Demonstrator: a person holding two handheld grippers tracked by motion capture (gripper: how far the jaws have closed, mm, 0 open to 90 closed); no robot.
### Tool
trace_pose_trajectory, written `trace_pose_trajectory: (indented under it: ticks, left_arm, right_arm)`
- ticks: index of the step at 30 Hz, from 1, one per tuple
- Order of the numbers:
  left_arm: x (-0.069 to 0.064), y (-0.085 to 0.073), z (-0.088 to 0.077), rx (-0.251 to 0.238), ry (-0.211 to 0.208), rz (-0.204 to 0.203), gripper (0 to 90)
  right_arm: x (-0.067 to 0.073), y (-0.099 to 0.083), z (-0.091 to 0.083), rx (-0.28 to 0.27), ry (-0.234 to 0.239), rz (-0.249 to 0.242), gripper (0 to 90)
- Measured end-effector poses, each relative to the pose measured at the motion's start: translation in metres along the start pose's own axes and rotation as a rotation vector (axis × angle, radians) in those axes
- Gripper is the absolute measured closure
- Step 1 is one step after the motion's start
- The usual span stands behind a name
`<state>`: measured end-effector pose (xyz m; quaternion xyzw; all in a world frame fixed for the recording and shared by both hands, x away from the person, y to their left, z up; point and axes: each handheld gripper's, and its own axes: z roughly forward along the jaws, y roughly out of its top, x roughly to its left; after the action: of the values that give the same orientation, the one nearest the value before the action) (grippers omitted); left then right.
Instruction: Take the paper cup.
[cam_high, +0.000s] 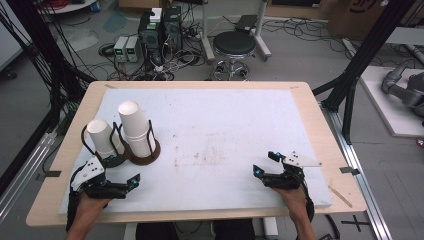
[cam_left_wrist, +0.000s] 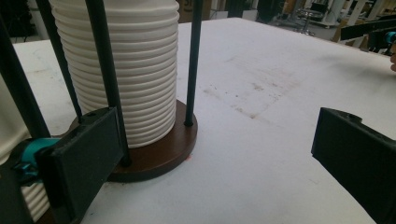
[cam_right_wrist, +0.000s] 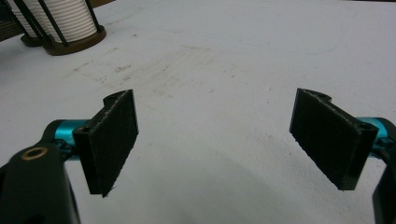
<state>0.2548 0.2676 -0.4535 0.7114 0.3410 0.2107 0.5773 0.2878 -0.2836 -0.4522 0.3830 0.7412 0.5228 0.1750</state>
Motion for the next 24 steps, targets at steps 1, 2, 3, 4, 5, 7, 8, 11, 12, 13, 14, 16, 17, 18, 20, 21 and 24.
trace_pose_trajectory:
  ticks: [1,2,3,4,5,7,8,11,12,13,14,16,17,18,20,21,24]
  left_arm:
    - [0.0003,0.0001,0.0002,0.002,0.0,0.001,1.8]
    - [0.0002,0.0002,0.0003,0.005,0.0,-0.001,1.8]
    - [0.0002,0.0002,0.0003,0.005,0.0,-0.001,1.8]
    - [0.0001,0.0003,0.0003,0.006,0.0,0.001,1.8]
    - [-0.0004,0.0002,0.0005,0.004,0.001,-0.002,1.8]
    - [-0.0003,0.0001,0.0002,0.004,0.002,0.0,1.8]
    - [-0.0001,0.0001,0.0001,0.001,0.002,0.0,1.8]
    - [0.0003,0.0,-0.0002,0.0,0.002,-0.004,1.8]
    - [0.0003,0.0,-0.0002,0.0,0.002,-0.004,1.8]
    - [0.0001,-0.0001,0.0,-0.002,0.003,-0.005,1.8]
    - [0.0003,0.0001,0.0001,0.0,0.002,-0.005,1.8]
    - [0.0002,0.0,0.0001,0.0,0.004,-0.005,1.8]
    - [0.0001,0.0,-0.0001,-0.001,0.003,-0.004,1.8]
    - [-0.0001,-0.0002,-0.0005,-0.006,0.003,0.0,1.8]
    - [-0.0003,-0.0002,-0.0005,-0.006,0.003,0.001,1.8]
    - [-0.0003,-0.0002,-0.0005,-0.006,0.003,0.001,1.8]
    - [0.0,0.0005,-0.001,0.003,-0.003,-0.006,1.8]
  right_arm:
    - [-0.0001,-0.0001,0.0,-0.001,-0.001,0.0,15.7]
    - [0.0,-0.0001,-0.0001,0.0,0.0,-0.001,15.7]
    - [0.0,-0.0001,-0.0001,0.0,0.0,-0.001,15.7]
    - [0.0006,-0.0001,-0.0005,0.002,0.001,0.001,15.7]
    - [0.0007,-0.0003,-0.0006,-0.002,0.0,-0.004,15.7]
    - [0.0009,-0.0003,-0.0006,-0.004,-0.001,-0.004,15.7]
    - [0.0014,-0.0005,-0.0013,-0.004,0.0,-0.001,15.7]
    - [0.0008,-0.0005,-0.001,-0.007,0.001,-0.005,15.7]
    - [0.0006,-0.0005,-0.0009,-0.007,0.002,-0.005,15.7]
    - [0.0006,-0.0004,-0.0009,-0.004,0.004,-0.001,15.7]
    - [0.0005,-0.0004,-0.0009,-0.004,0.004,0.0,15.7]
    - [0.0007,-0.0004,-0.0008,-0.004,0.004,-0.001,15.7]
    - [0.0008,-0.0004,-0.0008,-0.004,0.003,-0.001,15.7]
    - [0.0008,-0.0003,-0.0008,-0.003,0.004,-0.002,15.7]
    - [0.0008,-0.0004,-0.0008,-0.004,0.003,-0.004,15.7]
    - [0.001,-0.0004,-0.001,-0.004,0.003,-0.003,15.7]
    - [0.0013,-0.0006,-0.0014,-0.009,0.003,-0.003,15.7]
